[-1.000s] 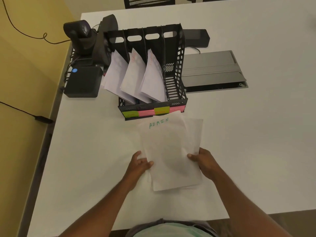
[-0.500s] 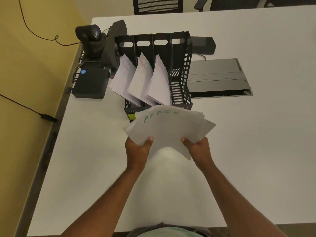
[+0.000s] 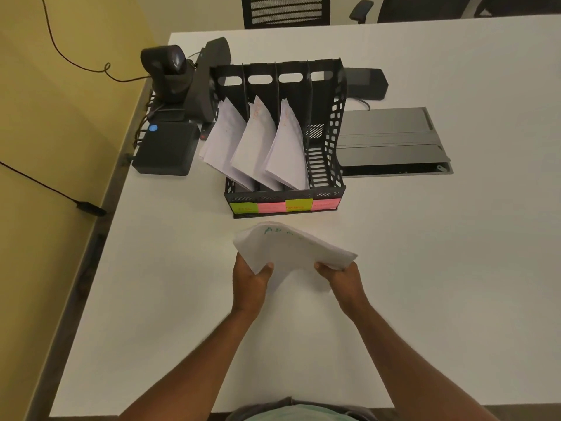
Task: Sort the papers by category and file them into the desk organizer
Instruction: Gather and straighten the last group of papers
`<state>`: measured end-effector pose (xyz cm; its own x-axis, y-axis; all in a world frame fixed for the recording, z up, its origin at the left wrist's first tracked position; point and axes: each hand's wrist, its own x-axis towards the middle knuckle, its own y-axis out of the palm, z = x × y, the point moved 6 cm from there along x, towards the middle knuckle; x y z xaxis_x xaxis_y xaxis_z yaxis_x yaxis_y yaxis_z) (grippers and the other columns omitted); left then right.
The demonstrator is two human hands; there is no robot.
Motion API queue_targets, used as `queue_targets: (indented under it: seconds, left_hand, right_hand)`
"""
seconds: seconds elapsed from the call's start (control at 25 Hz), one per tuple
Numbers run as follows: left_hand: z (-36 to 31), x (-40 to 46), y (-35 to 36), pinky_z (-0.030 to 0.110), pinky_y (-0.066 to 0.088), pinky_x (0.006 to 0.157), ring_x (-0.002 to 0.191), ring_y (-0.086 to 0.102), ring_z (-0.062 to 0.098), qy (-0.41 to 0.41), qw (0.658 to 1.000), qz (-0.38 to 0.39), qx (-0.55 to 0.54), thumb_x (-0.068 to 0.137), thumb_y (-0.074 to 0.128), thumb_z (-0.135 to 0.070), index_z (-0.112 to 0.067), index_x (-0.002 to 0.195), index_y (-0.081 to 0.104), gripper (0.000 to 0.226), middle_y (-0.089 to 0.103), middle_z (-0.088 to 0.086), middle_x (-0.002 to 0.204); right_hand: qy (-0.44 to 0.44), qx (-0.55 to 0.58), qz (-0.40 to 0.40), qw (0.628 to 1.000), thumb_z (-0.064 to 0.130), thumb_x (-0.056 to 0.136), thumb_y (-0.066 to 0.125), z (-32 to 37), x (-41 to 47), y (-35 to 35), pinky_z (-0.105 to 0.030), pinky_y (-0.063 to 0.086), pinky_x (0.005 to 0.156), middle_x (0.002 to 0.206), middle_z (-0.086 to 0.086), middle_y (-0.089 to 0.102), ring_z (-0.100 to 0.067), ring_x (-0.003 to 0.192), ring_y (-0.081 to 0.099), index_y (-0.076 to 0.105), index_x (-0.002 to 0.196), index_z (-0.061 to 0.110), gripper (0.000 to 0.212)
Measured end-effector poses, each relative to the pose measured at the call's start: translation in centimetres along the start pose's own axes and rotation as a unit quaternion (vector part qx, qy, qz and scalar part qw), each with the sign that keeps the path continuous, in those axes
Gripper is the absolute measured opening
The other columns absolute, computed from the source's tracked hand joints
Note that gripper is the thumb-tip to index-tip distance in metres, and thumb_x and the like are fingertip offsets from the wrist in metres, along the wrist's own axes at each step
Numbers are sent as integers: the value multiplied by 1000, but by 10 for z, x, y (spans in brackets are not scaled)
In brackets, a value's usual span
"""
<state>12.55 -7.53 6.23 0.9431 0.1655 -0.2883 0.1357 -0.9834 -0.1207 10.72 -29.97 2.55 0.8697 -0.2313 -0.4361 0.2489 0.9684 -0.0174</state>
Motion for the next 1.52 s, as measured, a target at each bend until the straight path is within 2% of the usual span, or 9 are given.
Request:
queue_targets:
  seconds: [0.2,0.36,0.52,0.72,0.88,1.04,1.24,1.36,1.52]
  left_hand:
    - [1,23,-15,37,58,83,94,72,24,-34,999,35,-12,97,58,-13,-22,105,71,18,77,2,100]
    - [23,27,-22,45,56,82,92,71,33,-150,988,42,-5,92,66,-15,-14,92,74,8,77,10,97]
    - [29,20,-25,33,57,71,80,73,26,-166,986,0,-14,82,78,-29,-2,92,72,29,78,8,89]
    - [26,24,-21,46,53,92,87,67,28,-165,985,28,-38,95,62,-24,0,93,71,26,75,15,98]
    - [15,29,-24,35,60,74,84,74,23,-144,990,1,-14,82,77,-30,-17,88,75,14,79,-1,87]
    - [14,31,-25,35,43,81,81,56,23,-138,990,15,-28,91,66,-33,-2,87,65,31,64,8,87]
    - [9,31,-33,35,42,71,74,53,21,-117,993,-4,-24,85,73,-37,6,84,61,45,63,10,82]
    - [2,34,-39,31,52,75,79,67,16,-97,995,-31,-3,89,69,-28,-15,99,65,17,74,1,95]
    - [-13,34,-40,17,56,72,92,70,4,-21,999,13,23,91,64,-8,-52,136,36,69,71,-16,105]
  right_hand:
    - [-7,-41,-3,999,29,83,76,22,13,-19,-14,55,56,88,13,79,-5,75,75,75,98,25,15]
    - [38,-53,5,998,26,84,76,11,16,-27,-30,59,66,93,-1,79,-20,81,76,74,101,16,20]
    - [48,-34,-29,998,25,82,77,-8,6,-30,-35,59,71,90,0,78,-23,83,74,74,94,18,14]
    - [93,83,-34,992,17,82,78,-19,2,-39,-31,59,63,94,-5,80,-25,82,77,75,101,14,20]
    - [124,109,14,986,15,83,78,-21,4,-37,-38,60,73,104,-12,78,-32,93,75,73,108,7,27]
    - [127,118,12,985,12,84,77,-24,6,-44,-31,59,65,104,-10,78,-26,89,77,74,108,8,25]
    - [132,132,8,982,10,84,76,-28,10,-53,-31,60,65,106,-11,78,-27,90,76,73,110,8,26]
    - [128,159,-12,979,7,84,75,-27,13,-67,-37,59,76,110,-11,77,-29,96,75,72,112,6,29]
    - [131,204,-35,969,5,86,71,-26,19,-93,-37,61,81,115,-13,75,-26,97,74,72,113,6,26]
